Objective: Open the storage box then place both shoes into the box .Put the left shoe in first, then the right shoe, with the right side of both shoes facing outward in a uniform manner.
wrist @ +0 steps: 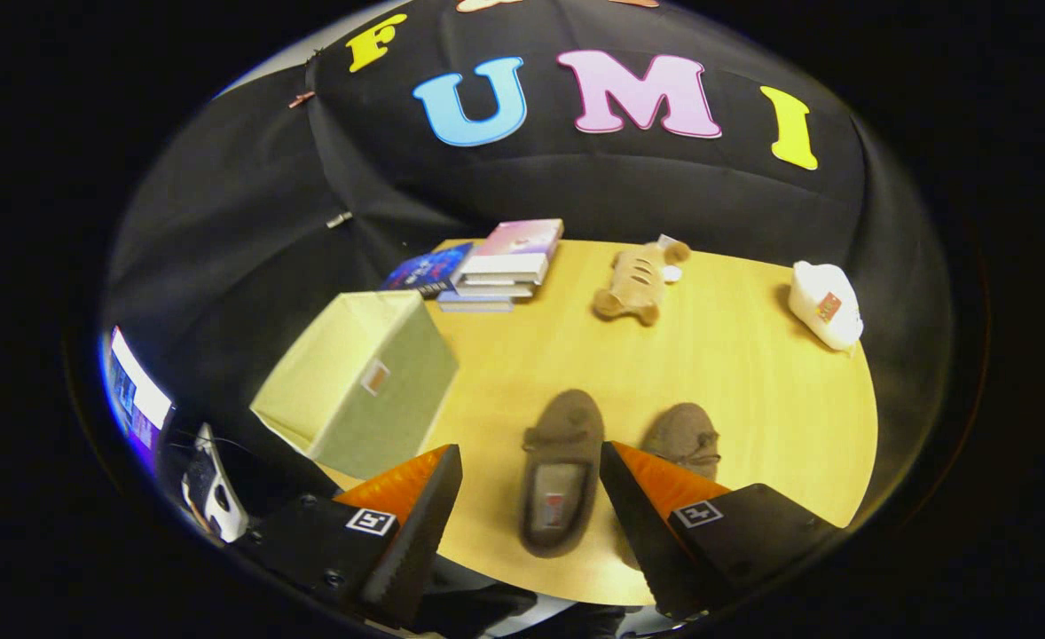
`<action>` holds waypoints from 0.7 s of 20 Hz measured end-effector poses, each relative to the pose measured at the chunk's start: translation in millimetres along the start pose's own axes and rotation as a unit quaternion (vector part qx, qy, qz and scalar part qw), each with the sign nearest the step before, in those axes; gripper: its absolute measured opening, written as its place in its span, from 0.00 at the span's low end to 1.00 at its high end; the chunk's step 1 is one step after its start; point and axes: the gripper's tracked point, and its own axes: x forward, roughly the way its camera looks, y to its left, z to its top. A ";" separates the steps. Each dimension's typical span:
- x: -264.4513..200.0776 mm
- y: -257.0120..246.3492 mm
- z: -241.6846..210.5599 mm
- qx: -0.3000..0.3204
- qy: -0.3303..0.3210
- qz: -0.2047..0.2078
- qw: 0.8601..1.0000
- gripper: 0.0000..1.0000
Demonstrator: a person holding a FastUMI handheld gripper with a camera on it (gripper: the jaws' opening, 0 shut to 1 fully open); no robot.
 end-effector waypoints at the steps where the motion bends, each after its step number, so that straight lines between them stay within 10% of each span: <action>1: 3.6 -4.8 -10.3 -0.008 0.014 -0.007 1.000 0.97; 14: 106.0 -46.6 -79.8 -0.025 0.122 -0.060 0.990 0.58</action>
